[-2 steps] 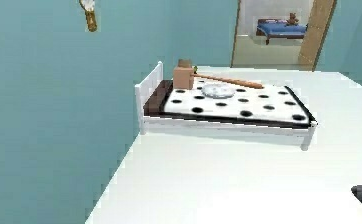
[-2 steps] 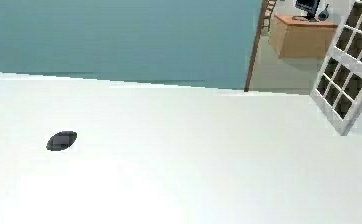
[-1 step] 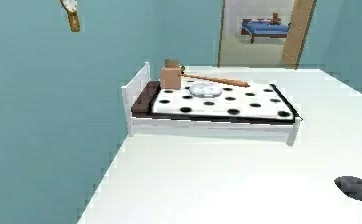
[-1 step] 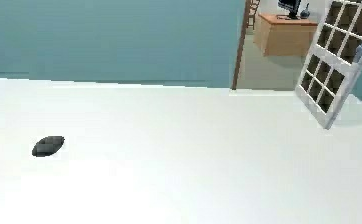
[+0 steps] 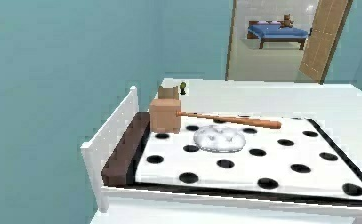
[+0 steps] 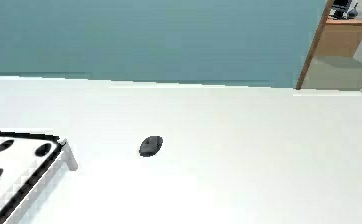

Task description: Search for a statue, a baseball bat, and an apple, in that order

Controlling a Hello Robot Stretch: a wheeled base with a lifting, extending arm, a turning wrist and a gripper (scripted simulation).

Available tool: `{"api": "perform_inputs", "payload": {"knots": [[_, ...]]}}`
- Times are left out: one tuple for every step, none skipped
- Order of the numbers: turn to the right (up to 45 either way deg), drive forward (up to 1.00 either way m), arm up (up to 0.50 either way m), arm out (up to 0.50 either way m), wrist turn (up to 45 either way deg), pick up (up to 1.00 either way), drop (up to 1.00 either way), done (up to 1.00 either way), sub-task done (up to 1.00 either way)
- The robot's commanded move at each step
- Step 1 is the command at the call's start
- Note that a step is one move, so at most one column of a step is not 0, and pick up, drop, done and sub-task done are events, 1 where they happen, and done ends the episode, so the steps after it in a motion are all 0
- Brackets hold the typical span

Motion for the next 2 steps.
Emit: {"api": "perform_inputs", "payload": {"knots": [[0.0,0.40,0.00,0.00,0.0,0.00,0.00,0.00,0.00],[9.0,0.00,0.00,0.00,0.0,0.00,0.00,0.00,0.00]]}}
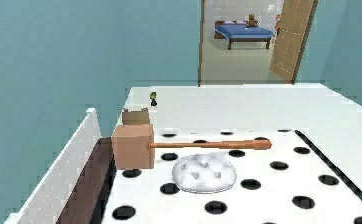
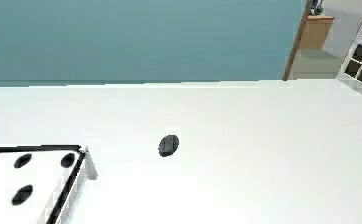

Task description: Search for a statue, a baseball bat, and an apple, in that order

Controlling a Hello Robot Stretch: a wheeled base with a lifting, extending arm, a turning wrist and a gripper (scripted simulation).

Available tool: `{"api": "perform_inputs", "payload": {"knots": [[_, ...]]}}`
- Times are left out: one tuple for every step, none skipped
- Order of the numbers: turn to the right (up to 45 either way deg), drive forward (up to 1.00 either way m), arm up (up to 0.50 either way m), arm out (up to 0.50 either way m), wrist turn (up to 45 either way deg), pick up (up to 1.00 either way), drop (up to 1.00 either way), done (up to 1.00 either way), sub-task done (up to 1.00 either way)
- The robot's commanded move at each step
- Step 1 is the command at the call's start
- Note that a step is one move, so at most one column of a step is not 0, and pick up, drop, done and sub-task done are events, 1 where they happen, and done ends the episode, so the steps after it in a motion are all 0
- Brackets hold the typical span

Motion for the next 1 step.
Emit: {"api": "perform_inputs", "payload": {"knots": [[0.0,0.00,0.00,0.00,0.0,0.00,0.00,0.00,1.00]]}}
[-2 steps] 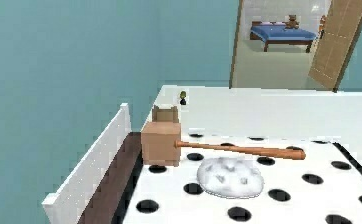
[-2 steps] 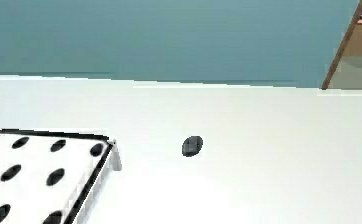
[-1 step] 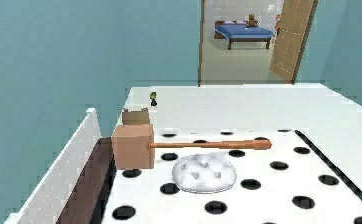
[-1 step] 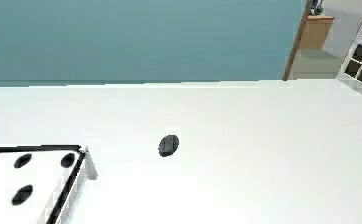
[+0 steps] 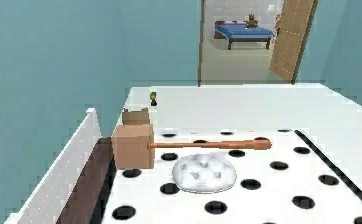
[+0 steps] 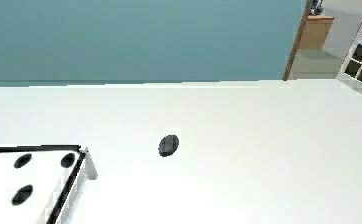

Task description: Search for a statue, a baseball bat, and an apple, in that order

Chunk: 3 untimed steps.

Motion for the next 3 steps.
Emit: {"api": "perform_inputs", "payload": {"knots": [[45.0,0.00,0.00,0.00,0.0,0.00,0.00,0.00,0.00],[45.0,0.00,0.00,0.00,0.0,0.00,0.00,0.00,0.00],[33.0,0.00,0.00,0.00,0.0,0.00,0.00,0.00,0.00]]}}
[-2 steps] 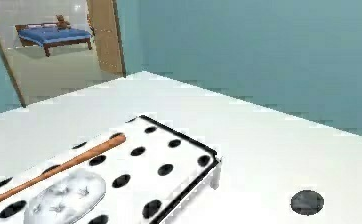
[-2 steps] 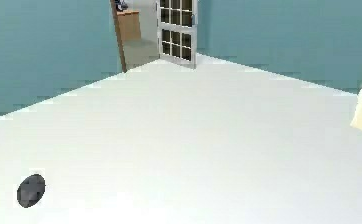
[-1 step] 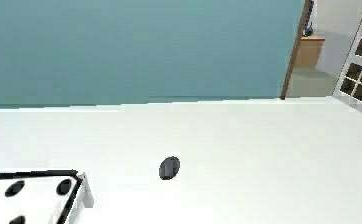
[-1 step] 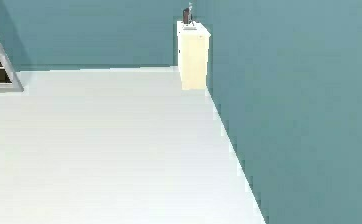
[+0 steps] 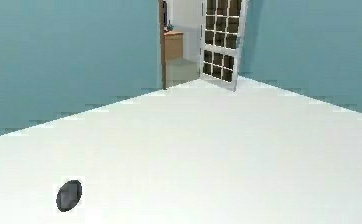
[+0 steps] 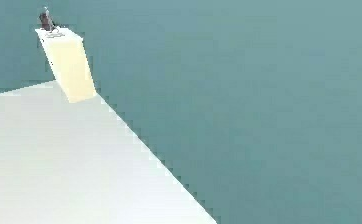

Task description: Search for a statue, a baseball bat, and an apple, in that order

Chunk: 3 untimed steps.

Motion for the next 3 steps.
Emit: {"api": "perform_inputs", "payload": {"knots": [[0.0,1.00,0.00,0.00,0.0,0.00,0.00,0.00,0.00],[0.0,1.00,0.00,0.00,0.0,0.00,0.00,0.00,0.00],[3.0,0.00,0.00,0.00,0.0,0.00,0.00,0.00,0.00]]}}
